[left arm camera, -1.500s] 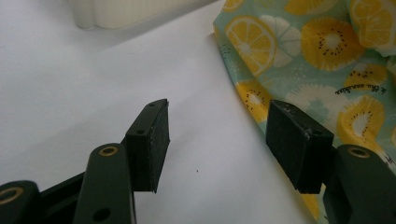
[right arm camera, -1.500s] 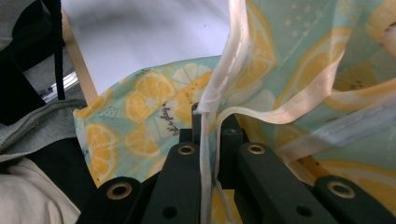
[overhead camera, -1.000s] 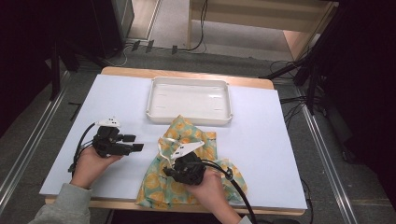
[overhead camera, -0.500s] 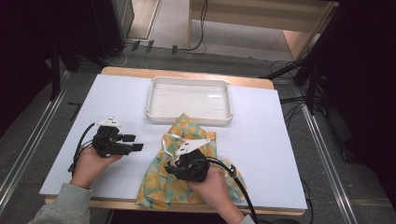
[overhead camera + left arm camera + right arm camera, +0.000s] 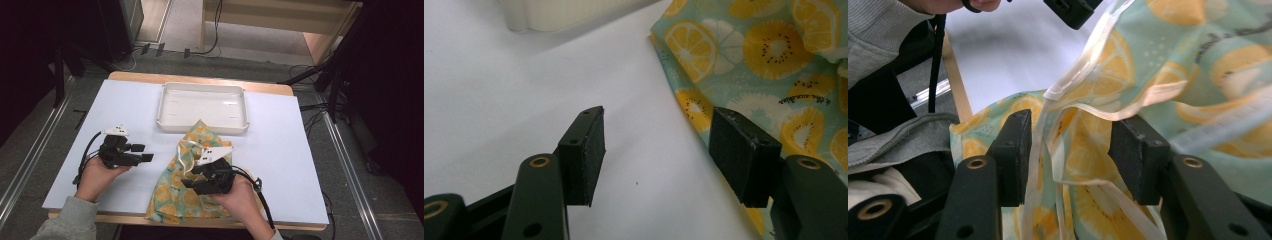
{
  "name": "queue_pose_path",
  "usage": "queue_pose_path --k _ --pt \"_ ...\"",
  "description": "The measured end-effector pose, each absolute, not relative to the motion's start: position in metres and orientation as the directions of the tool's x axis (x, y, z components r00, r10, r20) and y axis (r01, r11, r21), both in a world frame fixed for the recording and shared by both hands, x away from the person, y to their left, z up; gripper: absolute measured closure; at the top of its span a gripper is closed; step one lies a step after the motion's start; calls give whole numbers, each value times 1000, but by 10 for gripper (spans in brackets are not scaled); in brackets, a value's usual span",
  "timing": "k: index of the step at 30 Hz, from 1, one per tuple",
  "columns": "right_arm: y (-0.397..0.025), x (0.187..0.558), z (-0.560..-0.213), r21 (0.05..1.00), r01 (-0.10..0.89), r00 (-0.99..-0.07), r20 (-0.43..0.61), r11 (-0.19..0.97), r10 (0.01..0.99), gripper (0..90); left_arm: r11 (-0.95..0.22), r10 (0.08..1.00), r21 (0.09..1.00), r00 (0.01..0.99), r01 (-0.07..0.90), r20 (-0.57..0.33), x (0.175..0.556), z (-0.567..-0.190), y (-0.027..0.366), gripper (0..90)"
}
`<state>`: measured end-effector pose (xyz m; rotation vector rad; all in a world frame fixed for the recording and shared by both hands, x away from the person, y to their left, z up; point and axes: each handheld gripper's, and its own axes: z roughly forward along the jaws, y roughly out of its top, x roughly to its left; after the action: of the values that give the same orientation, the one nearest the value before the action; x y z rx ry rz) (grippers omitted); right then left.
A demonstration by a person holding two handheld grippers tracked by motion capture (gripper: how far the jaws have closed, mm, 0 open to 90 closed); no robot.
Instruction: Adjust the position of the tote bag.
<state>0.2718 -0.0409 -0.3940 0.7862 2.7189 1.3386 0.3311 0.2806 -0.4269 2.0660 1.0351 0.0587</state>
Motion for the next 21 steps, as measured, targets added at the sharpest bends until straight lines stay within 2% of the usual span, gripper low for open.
queue_pose_path --k 14,21 --pt "-80 265 -363 775 445 -845 196 450 498 561 -342 688 676 664 653 -293 331 -427 280 401" --pt "-100 270 -364 781 427 -830 139 456 540 556 -340 687 677 664 652 -295 330 -426 280 401"
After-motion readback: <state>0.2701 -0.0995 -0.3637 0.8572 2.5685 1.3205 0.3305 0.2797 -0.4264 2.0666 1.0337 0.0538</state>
